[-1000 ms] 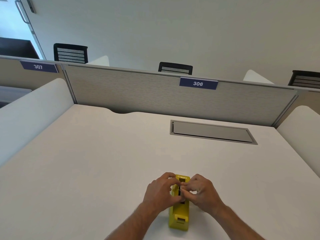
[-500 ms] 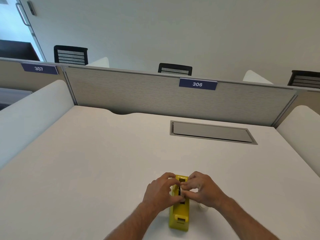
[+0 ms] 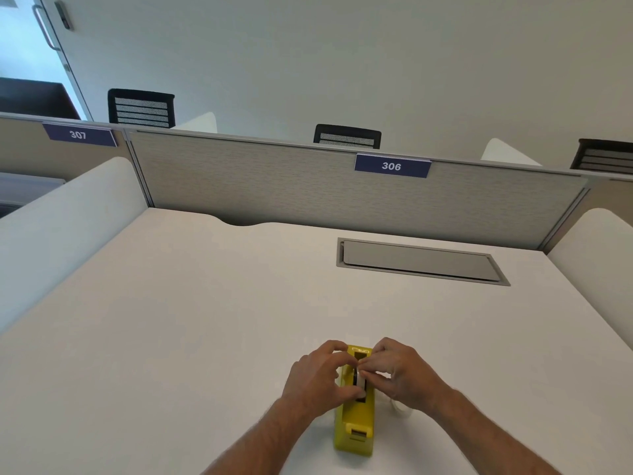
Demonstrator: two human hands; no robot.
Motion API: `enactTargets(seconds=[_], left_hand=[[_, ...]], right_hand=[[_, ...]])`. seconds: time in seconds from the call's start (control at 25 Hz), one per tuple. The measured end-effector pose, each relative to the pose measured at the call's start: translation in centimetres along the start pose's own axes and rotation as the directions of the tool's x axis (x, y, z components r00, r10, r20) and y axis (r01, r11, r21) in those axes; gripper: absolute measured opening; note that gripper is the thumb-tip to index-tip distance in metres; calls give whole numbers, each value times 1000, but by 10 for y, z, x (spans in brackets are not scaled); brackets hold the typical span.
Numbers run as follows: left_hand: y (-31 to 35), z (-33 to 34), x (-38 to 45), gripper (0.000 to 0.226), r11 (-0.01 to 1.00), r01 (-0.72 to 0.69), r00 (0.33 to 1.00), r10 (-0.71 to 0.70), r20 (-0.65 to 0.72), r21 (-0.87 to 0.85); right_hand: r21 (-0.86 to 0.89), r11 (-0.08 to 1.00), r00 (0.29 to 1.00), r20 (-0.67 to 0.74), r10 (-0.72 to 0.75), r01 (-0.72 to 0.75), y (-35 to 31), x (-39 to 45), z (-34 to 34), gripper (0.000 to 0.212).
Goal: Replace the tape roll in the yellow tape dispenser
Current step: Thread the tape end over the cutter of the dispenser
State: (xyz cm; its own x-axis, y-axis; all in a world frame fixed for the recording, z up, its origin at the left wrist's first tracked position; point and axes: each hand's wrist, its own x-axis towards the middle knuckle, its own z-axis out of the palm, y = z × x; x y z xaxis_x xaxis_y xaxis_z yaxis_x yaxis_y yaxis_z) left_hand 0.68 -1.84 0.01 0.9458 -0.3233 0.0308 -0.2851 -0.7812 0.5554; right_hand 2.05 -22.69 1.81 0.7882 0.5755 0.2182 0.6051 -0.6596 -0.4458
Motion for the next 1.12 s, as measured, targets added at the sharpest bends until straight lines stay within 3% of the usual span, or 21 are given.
enactTargets(seconds=[0.44,0.88,1.12], left_hand=[[-2,0,1,59,1000,-3,1000,3,9,16],[-1,-2,1,56,1000,-5,1000,5,14,9],[0,-2,1,58,1000,-15,1000,15,7,19]], right_hand=[[77,997,999,43,11,-14,1,0,-4,12],[-5,999,999,33,-36,36,2,3,-2,12],[46,999,999,31,9,-10,2,2,-1,13]])
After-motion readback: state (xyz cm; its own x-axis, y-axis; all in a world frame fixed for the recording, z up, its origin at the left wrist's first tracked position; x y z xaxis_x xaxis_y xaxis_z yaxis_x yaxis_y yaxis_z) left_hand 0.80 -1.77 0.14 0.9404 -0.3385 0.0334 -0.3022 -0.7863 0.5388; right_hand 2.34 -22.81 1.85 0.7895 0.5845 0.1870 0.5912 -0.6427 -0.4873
